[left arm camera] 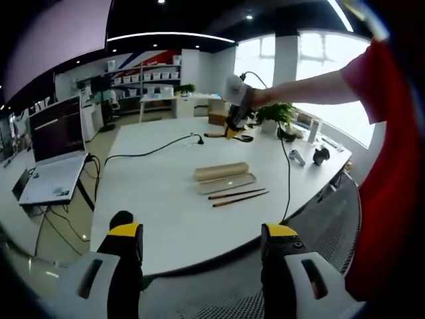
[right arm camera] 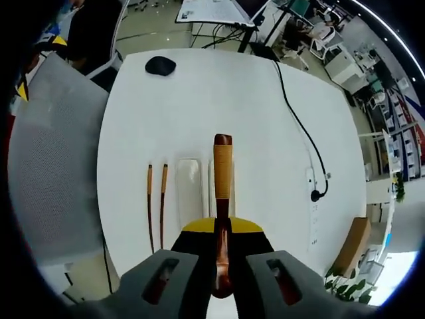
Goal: Arrange the utensils inside the cutlery case until each visible utensil rests in its matching compartment.
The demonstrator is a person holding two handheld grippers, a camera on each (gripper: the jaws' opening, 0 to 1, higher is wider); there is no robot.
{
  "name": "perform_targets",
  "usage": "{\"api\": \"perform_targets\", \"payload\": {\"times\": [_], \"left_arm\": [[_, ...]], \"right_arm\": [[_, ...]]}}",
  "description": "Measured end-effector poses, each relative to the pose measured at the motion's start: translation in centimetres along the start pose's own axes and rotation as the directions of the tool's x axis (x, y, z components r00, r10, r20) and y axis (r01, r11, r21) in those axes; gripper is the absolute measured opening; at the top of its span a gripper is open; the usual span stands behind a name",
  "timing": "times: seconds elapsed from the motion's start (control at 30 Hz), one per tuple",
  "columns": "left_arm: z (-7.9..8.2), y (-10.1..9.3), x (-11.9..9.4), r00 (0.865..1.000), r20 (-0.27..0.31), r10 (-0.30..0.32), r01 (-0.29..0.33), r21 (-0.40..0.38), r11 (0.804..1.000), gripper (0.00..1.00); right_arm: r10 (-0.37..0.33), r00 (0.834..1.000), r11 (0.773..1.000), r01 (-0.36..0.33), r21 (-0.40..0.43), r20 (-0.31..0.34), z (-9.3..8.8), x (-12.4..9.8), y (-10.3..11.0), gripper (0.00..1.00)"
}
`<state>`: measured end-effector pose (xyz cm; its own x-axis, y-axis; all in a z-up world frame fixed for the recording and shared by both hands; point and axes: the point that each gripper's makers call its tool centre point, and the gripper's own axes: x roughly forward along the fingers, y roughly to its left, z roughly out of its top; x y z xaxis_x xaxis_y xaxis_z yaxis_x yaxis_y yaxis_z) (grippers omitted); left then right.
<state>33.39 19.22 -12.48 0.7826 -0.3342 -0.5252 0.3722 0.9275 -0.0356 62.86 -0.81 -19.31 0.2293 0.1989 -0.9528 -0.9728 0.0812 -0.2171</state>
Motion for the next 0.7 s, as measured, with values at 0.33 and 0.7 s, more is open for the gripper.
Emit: {"api": "perform_targets", "payload": {"times": [0.33,0.7], "left_arm": [[0.2,0.1,0.2,1.0,0.0,-0.002,0.002,0.002,1.0,0.74],[-0.4,0.5,0.1,1.0,-0.008,0.0,0.0,-0.005,1.0,0.74]], "right_arm": [[0.016,1.0,0.999,-0.016,0.038,0.011,0.0,0.5,-1.3,0.01],[0.013,1.0,0.999,-0.013,0.038,0.001,-0.6,2.3,-1.3,0.01]]}}
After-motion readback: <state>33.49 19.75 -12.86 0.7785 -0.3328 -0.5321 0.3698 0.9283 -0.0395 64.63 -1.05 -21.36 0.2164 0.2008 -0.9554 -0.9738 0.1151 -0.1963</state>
